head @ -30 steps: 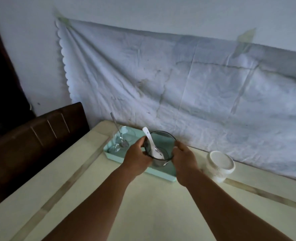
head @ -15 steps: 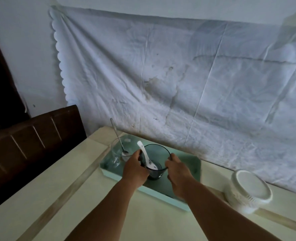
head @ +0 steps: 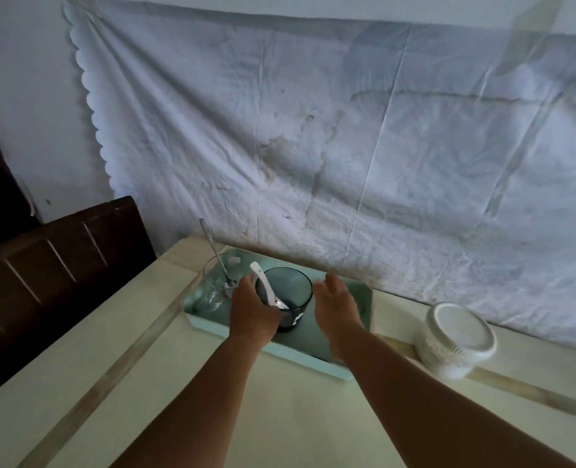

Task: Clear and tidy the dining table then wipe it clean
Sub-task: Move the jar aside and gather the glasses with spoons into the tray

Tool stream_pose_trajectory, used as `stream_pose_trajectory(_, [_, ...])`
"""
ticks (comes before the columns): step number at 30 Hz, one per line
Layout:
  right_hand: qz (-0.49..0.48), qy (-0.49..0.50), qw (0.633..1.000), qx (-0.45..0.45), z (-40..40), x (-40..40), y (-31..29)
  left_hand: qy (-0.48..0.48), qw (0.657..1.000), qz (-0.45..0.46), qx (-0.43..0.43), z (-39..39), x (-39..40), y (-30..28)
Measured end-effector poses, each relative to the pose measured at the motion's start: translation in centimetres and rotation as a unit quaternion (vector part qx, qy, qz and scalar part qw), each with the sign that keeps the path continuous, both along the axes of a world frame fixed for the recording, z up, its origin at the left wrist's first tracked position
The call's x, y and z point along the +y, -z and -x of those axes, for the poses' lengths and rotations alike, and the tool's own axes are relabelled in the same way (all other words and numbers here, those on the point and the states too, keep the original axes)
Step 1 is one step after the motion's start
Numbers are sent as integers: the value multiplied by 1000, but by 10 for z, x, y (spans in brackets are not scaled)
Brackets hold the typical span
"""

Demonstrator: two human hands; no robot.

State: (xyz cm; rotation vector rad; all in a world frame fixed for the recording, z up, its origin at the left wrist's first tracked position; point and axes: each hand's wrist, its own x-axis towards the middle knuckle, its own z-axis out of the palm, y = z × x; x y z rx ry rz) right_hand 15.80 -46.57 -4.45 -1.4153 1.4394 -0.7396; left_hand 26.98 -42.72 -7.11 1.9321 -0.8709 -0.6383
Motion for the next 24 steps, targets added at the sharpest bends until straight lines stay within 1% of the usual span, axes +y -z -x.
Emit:
stream_pose_trajectory(2, [66, 52, 996, -12, 12, 11, -9, -31, 999, 28, -25, 11, 8, -11])
stream_pose_trajectory(4, [122, 94, 987, -37, 23, 23, -17, -47, 996, 76, -26, 24, 17, -20])
stream_pose_trajectory(6, [165, 125, 976, -61, 40, 40, -30, -38, 991, 127, -14, 43, 30, -38])
stream_pose_trajectory(8, [186, 141, 967, -97, 57, 59, -44, -17, 987, 159, -3, 66, 46, -53])
stream_pose_trajectory(11, [174, 161, 960, -148, 94, 93, -65, 26, 981, 188, 27, 112, 74, -77])
stream_pose_trajectory(15, [155, 188, 950, -197, 144, 132, -81, 80, 980, 181, 38, 174, 105, -93])
stream_pose_trajectory(21, [145, 236, 944, -179, 244, 178, -83, 148, 975, 167, 22, 282, 146, -100])
stream_pose_trajectory(24, [137, 257, 939, -184, 297, 193, -81, 166, 974, 157, 10, 335, 160, -98])
